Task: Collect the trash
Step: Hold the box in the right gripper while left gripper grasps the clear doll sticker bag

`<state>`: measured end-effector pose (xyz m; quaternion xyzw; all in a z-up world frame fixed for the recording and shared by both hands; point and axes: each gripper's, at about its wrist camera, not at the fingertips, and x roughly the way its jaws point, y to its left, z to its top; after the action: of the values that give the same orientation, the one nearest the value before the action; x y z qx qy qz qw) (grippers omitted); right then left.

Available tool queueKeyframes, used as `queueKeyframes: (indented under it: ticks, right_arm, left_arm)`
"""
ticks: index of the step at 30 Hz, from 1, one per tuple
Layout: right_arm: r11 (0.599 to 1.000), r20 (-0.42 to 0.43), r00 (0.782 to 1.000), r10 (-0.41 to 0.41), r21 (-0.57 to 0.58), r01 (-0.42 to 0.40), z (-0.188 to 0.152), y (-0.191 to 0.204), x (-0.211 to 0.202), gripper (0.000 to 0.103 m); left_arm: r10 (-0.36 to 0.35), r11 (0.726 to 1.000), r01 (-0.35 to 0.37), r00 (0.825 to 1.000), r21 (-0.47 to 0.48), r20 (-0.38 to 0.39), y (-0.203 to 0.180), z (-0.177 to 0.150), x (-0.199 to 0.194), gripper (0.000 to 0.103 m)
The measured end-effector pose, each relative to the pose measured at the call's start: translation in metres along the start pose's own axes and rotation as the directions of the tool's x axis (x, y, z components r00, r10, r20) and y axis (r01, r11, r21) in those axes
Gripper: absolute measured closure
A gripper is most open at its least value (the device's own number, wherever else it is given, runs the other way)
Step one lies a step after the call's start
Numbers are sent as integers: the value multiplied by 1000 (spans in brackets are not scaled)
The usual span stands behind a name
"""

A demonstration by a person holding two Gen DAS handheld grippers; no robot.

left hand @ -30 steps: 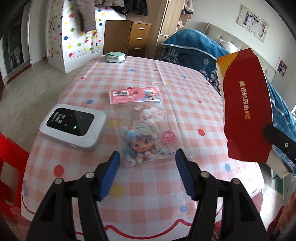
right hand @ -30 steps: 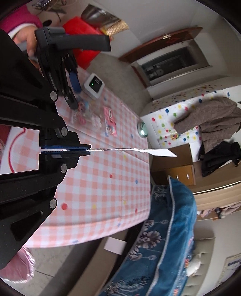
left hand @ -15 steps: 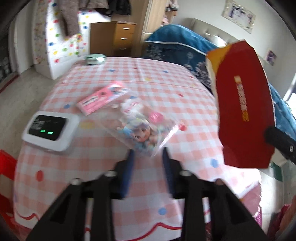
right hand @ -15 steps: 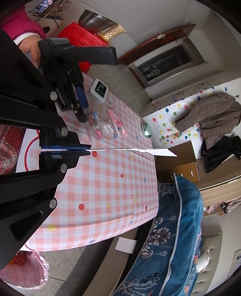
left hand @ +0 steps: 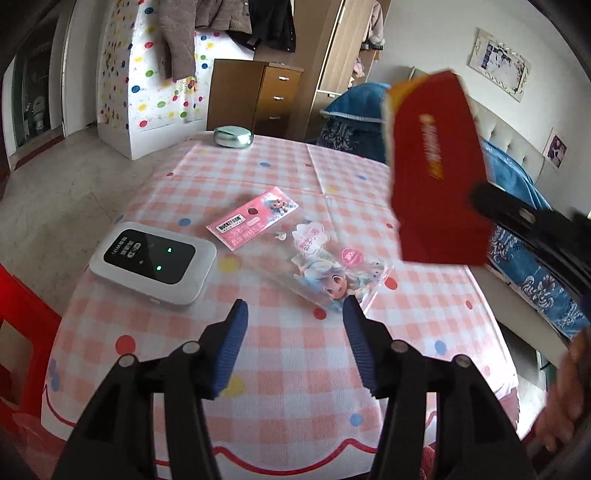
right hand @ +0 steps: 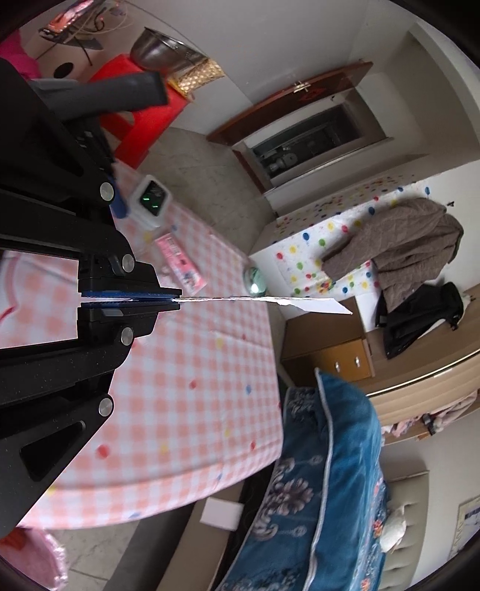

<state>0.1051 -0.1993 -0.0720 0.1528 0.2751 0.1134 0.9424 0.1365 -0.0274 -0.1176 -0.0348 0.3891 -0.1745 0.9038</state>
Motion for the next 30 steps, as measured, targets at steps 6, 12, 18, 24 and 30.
queueKeyframes:
  ticks: [6,12,18,24,30]
  right_arm:
    - [999,-65,997,-53,-5,52,5,-8,40,103]
    - [998,-134,991,-20,55,27,-7,-21,23,103]
    - [992,-167,985,44,123,-24,-24,-28,-2,102]
    - [991,-102,995,-6,135,20,-26,-37,-25,103]
    - [986,-70,997,-43,157,54,-27,-51,-46,103]
  left_arm:
    - [-6,1000,6,1000,15,-25,0,-1,4,51]
    - [-24,999,25,999,30,-42,-4,-6,4,51]
    - [-53,998,56,996,36,-74,-10,-8,10,51]
    - [-61,996,66,995,55,-85,-24,-10,17,51]
    - [-4,992,11,998,125,-57,-44,-10,26,51]
